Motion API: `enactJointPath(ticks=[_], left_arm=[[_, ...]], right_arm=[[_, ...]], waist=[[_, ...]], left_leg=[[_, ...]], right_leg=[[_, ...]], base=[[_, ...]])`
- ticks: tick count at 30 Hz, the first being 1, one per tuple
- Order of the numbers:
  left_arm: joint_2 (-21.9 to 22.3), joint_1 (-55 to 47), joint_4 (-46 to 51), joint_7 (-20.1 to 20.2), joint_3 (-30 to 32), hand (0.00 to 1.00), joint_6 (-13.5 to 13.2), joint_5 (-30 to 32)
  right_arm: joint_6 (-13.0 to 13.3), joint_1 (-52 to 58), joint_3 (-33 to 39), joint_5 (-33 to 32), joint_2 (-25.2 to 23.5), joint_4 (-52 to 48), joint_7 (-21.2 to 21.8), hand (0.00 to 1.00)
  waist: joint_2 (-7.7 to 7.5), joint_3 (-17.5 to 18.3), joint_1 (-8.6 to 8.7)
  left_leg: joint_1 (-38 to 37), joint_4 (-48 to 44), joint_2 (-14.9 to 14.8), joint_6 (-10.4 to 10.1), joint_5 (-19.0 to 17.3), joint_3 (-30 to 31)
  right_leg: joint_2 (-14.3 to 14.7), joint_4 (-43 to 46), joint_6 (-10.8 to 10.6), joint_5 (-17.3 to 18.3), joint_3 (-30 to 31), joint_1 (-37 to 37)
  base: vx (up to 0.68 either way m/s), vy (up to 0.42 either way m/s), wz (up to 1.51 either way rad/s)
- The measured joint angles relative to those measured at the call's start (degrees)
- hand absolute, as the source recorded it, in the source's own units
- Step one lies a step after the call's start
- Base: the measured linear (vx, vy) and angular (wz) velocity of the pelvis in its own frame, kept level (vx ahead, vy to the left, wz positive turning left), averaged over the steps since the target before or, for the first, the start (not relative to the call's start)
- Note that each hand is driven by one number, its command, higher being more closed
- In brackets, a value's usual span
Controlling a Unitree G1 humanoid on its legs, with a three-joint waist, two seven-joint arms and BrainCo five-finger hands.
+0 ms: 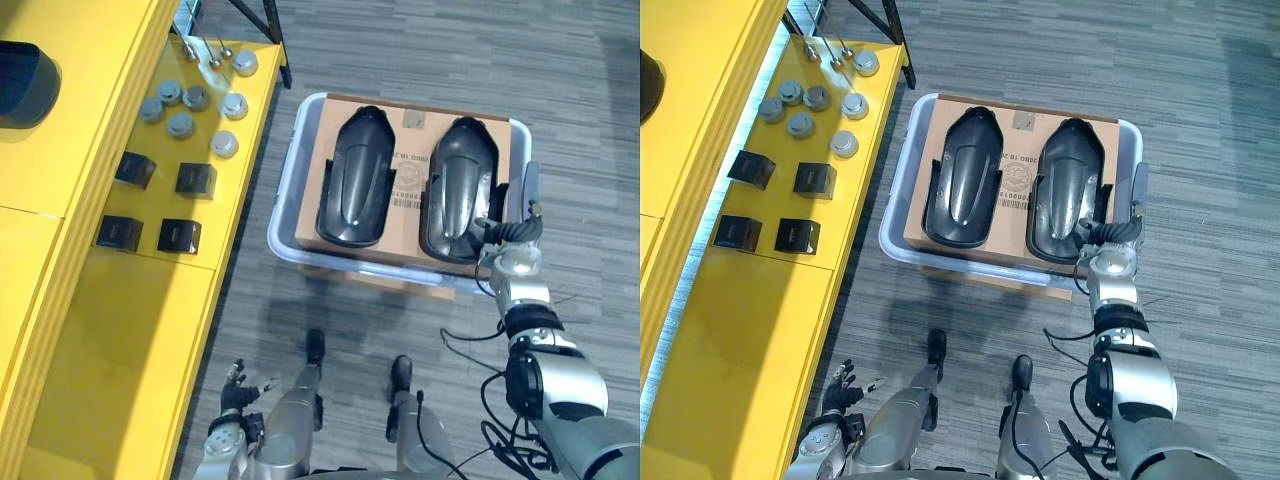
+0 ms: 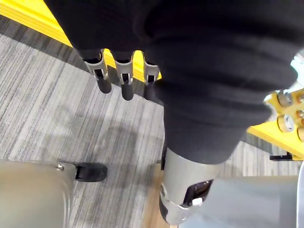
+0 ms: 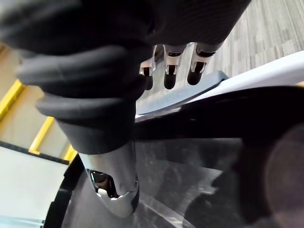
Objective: Walk over and take plastic housings, then place them on the shelf
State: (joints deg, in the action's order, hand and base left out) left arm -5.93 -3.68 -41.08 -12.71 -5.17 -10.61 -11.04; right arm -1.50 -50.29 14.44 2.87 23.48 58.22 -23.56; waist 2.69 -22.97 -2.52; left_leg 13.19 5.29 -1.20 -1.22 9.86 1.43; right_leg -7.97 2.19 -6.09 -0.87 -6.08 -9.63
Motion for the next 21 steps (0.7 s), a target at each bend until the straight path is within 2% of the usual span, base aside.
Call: enactJointPath(ticks=[4,14,18,21], left_arm=[[0.0,0.5,0.0,-0.1,-1.0,0.0,0.0,-0.6],[0.0,0.9,0.0,-0.2,-1.6,0.0,0.0,-0.8],[0.0,1.0,0.0,-0.1,-1.6,0.0,0.0,-0.8],[0.1,1.0,0.1,-0.1,-1.6,0.0,0.1,-0.8]], right_arm=[[-0.1,-1.2,-2.5,0.8,0.6,2.3,0.6,1.0],[0.2,2.0,-2.3,-1.4,-0.1,2.4,2.5,1.0],[1.1,4.8,-1.9,-2.6,-0.8,0.5,2.5,1.0],[1.1,9.2,-1.6,-2.9,-1.8,-5.9,2.5,1.0]], waist=[[-0.07,-0.5,0.02],[-0.32,-1.7,0.04],[-0.36,-1.7,0.08],[-0.41,-1.7,0.16]], left_leg=[[0.0,0.0,0.1,0.0,0.0,0.0],[-1.1,0.1,0.3,-0.1,0.1,0.5],[-2.2,0.2,0.2,-0.2,0.1,1.0],[-3.0,0.3,0.2,-0.2,0.1,1.0]], right_leg=[[0.1,0.0,0.0,0.0,0.0,0.0],[0.2,-0.1,0.3,0.1,-0.8,1.4],[0.2,-0.3,0.4,0.2,-1.3,2.7],[0.3,-0.4,0.6,0.4,-1.4,3.8]], base=[[0.0,0.0,0.0],[0.0,-0.002,0.02],[0.0,-0.013,0.06],[0.0,-0.004,0.05]])
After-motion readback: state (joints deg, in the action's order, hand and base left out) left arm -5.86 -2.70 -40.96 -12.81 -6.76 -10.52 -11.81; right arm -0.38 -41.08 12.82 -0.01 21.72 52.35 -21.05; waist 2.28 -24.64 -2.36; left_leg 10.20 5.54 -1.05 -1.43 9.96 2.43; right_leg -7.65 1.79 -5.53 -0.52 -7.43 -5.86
